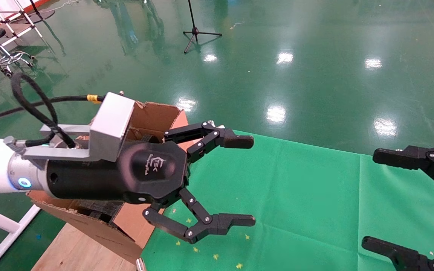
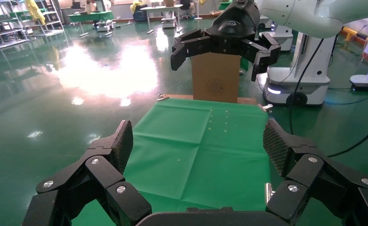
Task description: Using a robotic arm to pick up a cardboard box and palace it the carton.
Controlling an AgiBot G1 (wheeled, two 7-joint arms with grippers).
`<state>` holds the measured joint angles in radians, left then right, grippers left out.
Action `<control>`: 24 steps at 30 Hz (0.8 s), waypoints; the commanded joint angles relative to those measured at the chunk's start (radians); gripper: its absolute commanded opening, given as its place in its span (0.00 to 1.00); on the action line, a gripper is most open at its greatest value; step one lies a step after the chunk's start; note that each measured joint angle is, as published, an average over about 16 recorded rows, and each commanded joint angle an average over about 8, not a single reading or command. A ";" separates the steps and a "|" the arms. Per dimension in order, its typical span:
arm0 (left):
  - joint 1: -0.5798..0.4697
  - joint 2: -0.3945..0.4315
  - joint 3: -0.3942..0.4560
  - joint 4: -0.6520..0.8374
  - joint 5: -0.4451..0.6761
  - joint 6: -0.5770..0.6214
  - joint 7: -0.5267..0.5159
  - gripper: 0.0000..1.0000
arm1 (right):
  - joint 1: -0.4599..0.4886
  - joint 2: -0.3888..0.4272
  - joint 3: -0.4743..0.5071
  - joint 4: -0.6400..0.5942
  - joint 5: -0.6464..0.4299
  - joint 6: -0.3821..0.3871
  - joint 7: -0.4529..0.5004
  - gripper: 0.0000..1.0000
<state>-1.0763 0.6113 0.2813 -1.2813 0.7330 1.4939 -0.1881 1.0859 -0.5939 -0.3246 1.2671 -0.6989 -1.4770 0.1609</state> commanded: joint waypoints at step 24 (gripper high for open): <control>0.000 0.000 0.000 0.000 0.000 0.000 0.000 1.00 | 0.000 0.000 0.000 0.000 0.000 0.000 0.000 1.00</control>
<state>-1.0765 0.6114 0.2813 -1.2812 0.7333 1.4939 -0.1881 1.0859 -0.5939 -0.3246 1.2671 -0.6989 -1.4770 0.1609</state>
